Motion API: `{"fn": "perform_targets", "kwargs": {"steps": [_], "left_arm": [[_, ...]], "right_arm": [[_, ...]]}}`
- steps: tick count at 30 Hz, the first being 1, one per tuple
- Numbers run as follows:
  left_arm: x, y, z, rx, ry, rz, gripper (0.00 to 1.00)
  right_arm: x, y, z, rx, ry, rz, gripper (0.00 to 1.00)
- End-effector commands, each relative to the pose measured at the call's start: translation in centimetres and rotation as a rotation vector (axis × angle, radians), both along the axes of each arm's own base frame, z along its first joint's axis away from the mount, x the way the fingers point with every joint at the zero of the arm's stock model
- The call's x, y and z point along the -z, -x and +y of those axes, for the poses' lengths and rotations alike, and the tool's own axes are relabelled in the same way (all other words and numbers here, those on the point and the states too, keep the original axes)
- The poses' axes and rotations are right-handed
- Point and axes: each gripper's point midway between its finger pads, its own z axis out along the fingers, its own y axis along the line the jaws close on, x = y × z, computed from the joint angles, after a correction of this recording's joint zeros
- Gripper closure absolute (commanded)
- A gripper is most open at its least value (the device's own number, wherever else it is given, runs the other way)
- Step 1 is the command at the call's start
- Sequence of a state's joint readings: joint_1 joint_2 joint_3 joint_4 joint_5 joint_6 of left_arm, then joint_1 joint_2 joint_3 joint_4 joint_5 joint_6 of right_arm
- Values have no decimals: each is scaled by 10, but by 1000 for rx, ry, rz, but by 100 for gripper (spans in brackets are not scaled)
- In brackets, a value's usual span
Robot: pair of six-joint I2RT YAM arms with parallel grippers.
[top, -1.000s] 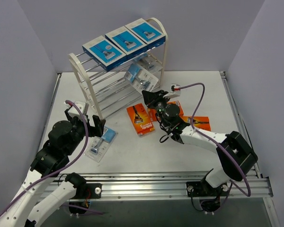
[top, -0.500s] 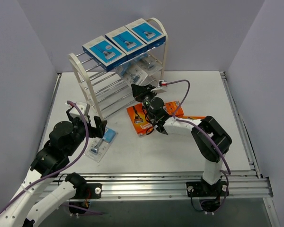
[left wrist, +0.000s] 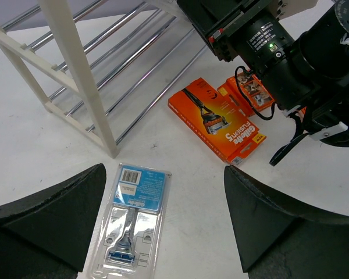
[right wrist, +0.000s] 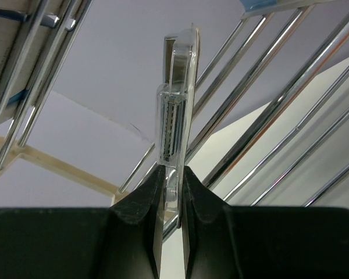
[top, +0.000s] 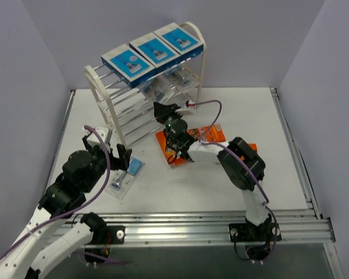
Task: Place and organize the shaving razors onto the shelf
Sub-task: Place the shaving razor onto shelf
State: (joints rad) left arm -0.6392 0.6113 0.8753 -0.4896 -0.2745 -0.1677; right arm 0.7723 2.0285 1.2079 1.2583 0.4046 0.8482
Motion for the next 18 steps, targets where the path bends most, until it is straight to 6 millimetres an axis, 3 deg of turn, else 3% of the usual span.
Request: {"fn": "perform_targets", "kwargs": {"steps": [1, 18], "left_arm": [[-6, -4, 0, -11, -5, -27, 9], [5, -9, -2, -18, -33, 3, 9]], "right_arm": [[-73, -4, -14, 53, -250, -179, 100], [-58, -30, -11, 64, -384, -169, 100]]}}
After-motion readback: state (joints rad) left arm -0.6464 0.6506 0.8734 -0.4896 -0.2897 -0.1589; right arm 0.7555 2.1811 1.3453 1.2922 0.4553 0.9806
